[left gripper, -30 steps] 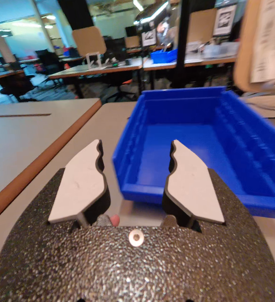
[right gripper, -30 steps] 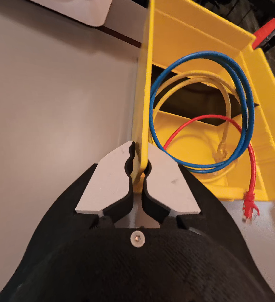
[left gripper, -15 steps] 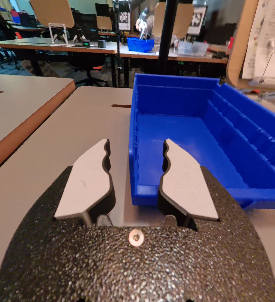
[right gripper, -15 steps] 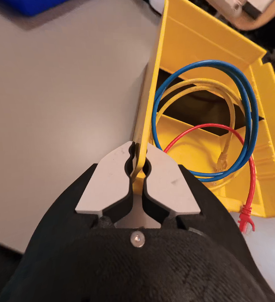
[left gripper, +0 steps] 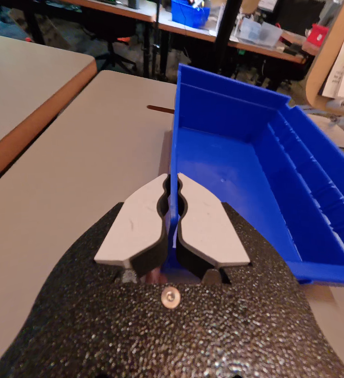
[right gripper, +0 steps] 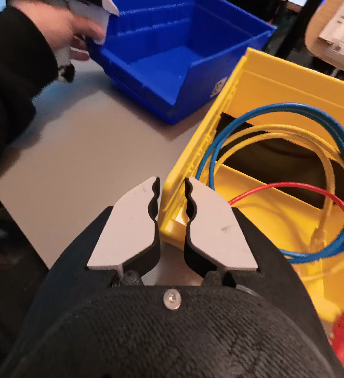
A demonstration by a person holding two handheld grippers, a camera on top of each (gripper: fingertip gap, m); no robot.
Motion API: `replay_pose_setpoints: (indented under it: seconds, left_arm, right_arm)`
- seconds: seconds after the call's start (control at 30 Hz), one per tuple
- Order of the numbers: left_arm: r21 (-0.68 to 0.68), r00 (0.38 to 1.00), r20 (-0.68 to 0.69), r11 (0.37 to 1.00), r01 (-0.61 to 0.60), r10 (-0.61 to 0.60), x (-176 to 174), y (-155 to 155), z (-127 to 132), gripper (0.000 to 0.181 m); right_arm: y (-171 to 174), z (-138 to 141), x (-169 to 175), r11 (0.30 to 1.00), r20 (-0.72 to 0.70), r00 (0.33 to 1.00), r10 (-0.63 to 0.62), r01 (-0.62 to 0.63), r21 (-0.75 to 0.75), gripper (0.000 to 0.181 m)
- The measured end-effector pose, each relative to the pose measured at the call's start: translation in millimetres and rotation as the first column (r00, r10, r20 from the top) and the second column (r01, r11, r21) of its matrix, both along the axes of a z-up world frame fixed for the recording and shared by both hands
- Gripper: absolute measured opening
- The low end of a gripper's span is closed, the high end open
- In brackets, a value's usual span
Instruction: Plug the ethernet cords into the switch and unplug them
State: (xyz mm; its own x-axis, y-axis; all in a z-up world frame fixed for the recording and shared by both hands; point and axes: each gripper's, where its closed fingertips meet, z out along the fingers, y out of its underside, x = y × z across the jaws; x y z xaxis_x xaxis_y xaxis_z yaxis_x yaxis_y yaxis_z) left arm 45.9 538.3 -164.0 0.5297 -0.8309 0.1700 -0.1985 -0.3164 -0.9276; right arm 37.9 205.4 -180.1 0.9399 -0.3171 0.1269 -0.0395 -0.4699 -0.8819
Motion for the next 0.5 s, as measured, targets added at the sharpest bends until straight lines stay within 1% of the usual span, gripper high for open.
replay_pose_setpoints:
  seconds: [0.03,0.1,0.13,0.2,0.23,0.27,0.33,0.4,0.43,0.47,0.5]
  left_arm:
    - [0.007,1.000,0.005,1.000,-0.024,0.024,-8,0,3,0.002]
    - [0.003,0.998,0.021,0.998,-0.060,0.060,-24,-2,11,0.002]
    - [0.014,0.996,0.024,0.996,-0.083,0.082,-33,-2,17,0.003]
    - [0.049,0.990,0.043,0.990,-0.135,0.133,-53,-2,34,0.003]
    - [0.074,0.985,0.063,0.984,-0.164,0.160,-64,-2,47,0.003]
    - [0.109,0.979,0.088,0.975,-0.192,0.183,-73,-4,63,0.003]
    - [0.206,0.967,0.141,0.949,-0.238,0.212,-86,-17,102,0.004]
    - [0.331,0.961,0.188,0.908,-0.259,0.205,-90,-43,145,0.003]
    - [0.389,0.959,0.211,0.884,-0.261,0.190,-88,-58,165,0.003]
    - [0.434,0.958,0.235,0.863,-0.257,0.167,-85,-76,182,0.003]
    - [0.469,0.957,0.256,0.848,-0.248,0.138,-80,-93,196,0.003]
  right_arm:
    - [12,1,-4,1.000,-0.020,0.999,0.030,-0.029,0.012,0.029]
    - [32,2,-18,0.993,-0.083,0.990,0.115,-0.114,0.013,0.053]
    - [37,8,-21,0.991,-0.106,0.985,0.135,-0.132,0.035,0.059]
    - [38,38,-27,0.972,-0.134,0.974,0.180,-0.156,0.175,0.074]
    - [34,57,-25,0.954,-0.135,0.971,0.198,-0.159,0.253,0.076]
    - [29,75,-20,0.937,-0.136,0.970,0.202,-0.151,0.315,0.079]
    - [17,109,2,0.906,-0.179,0.970,0.165,-0.077,0.417,0.090]
    - [8,143,24,0.859,-0.249,0.957,0.151,-0.002,0.511,0.094]
    - [5,157,34,0.836,-0.266,0.952,0.154,0.017,0.548,0.090]
    - [3,168,44,0.824,-0.279,0.949,0.149,0.037,0.566,0.087]
    - [2,178,54,0.815,-0.304,0.942,0.143,0.063,0.576,0.091]
